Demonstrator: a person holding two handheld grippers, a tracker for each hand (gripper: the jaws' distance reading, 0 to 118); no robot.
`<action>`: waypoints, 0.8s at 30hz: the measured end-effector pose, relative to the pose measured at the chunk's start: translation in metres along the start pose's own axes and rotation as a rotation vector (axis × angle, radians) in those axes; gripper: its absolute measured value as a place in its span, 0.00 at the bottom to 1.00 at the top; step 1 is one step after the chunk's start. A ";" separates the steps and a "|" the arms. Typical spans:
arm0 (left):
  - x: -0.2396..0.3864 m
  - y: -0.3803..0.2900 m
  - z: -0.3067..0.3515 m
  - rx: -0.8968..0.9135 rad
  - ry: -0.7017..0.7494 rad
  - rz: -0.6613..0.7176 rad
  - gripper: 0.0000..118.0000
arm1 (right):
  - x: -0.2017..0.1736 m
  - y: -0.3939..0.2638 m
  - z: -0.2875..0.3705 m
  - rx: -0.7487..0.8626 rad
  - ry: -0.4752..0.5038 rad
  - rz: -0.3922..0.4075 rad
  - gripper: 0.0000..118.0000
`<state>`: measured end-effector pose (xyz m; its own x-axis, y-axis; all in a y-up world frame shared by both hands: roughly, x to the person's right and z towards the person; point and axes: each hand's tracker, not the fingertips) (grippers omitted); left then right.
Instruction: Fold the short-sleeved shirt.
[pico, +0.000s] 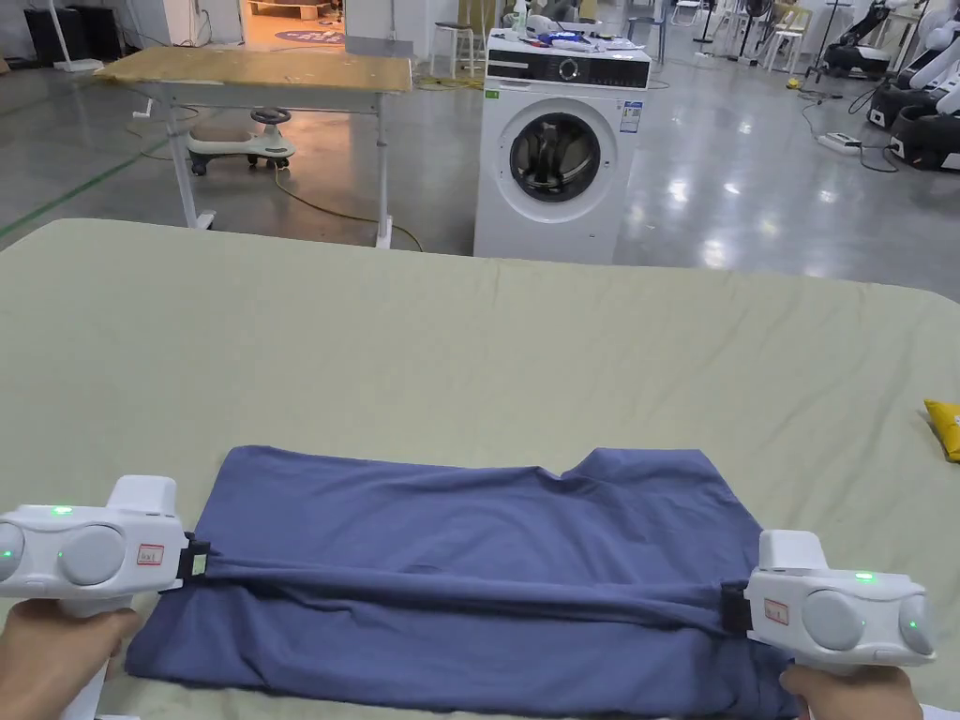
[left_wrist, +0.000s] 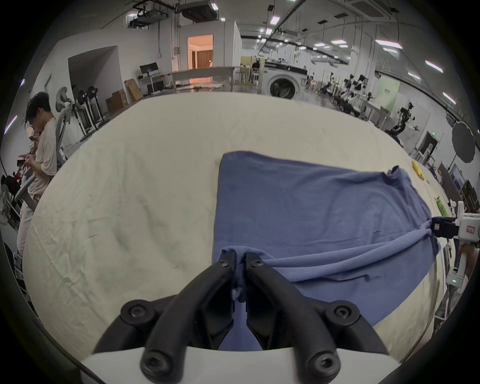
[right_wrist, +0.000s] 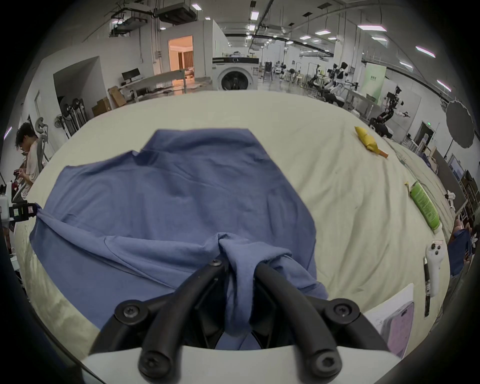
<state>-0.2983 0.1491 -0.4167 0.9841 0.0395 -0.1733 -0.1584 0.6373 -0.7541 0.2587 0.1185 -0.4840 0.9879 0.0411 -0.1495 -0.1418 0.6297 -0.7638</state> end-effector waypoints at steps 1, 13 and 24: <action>0.000 -0.001 -0.004 -0.015 0.004 -0.001 0.03 | 0.000 -0.002 -0.004 -0.007 -0.002 0.000 0.07; 0.011 -0.016 0.015 0.130 0.007 0.010 0.26 | -0.028 -0.004 0.044 0.243 -0.071 0.077 0.49; 0.033 -0.063 0.110 0.600 0.022 -0.039 0.16 | -0.078 -0.036 0.138 0.629 -0.075 0.043 0.37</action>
<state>-0.2465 0.1944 -0.3051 0.9854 -0.0039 -0.1704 -0.0432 0.9614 -0.2718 0.1958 0.1993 -0.3582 0.9871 0.1159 -0.1101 -0.1396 0.9607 -0.2398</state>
